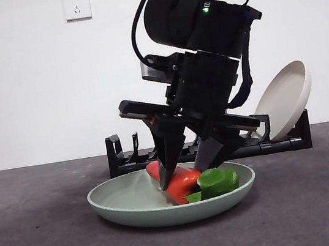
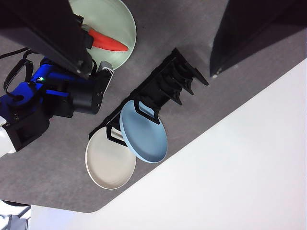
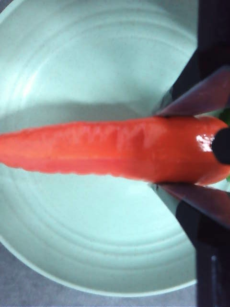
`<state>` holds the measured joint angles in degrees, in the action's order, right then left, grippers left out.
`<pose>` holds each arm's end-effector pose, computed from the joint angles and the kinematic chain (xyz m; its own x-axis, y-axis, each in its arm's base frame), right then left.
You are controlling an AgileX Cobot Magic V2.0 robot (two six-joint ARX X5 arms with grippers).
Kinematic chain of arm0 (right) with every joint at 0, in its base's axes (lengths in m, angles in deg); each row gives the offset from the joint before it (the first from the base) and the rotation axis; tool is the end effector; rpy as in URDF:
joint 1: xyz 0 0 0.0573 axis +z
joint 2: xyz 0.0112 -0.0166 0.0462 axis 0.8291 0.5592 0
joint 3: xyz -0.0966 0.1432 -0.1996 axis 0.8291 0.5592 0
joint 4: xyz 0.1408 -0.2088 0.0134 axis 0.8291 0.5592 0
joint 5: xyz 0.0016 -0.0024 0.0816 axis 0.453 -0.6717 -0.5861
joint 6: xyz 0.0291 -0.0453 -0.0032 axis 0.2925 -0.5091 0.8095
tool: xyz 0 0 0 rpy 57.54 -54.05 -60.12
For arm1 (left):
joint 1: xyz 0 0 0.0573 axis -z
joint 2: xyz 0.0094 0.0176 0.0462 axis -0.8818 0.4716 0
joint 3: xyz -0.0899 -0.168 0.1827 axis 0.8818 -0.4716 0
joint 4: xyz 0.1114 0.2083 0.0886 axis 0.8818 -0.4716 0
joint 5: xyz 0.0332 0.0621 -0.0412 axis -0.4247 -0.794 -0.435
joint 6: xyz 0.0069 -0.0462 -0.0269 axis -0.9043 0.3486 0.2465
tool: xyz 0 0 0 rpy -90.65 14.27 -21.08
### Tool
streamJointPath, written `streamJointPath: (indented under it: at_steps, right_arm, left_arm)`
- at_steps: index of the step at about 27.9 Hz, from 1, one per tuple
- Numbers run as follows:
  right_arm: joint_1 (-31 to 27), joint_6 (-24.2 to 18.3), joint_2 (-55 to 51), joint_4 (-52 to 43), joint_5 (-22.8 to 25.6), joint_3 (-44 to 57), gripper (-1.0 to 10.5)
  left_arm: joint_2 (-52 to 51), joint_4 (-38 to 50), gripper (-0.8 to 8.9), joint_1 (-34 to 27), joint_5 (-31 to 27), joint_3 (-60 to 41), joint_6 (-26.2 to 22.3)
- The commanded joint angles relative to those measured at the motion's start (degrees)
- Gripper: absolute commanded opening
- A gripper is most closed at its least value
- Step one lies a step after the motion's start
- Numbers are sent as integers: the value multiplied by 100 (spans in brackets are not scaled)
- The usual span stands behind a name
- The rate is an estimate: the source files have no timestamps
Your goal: Take the green plate from the plate rack,put the plate on the table,take the carrot from the table,put the carrot in the plate
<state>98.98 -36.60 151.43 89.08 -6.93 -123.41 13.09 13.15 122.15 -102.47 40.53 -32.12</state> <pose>0.2537 0.2394 0.1688 0.2777 0.3663 -0.8881 -0.4756 0.8556 0.2043 0.0764 -0.1061 0.4748 0.8121 -0.4649 -0.3526 0.5633 0.7821 0.2664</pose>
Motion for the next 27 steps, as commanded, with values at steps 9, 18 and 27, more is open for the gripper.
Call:
streamJointPath:
  at_steps: [9,18,27]
  right_arm:
    - [33,50,-780,66,42,-37,416]
    - [33,-120,-3471,2070,37,-37,409]
    - [33,-186,-5237,3578,37,-37,-21]
  left_arm:
    - [-15,-33,413,-2,-4,4,153]
    - [-15,-221,408,-2,7,4,201]
    - [-15,-765,80,-2,22,4,638]
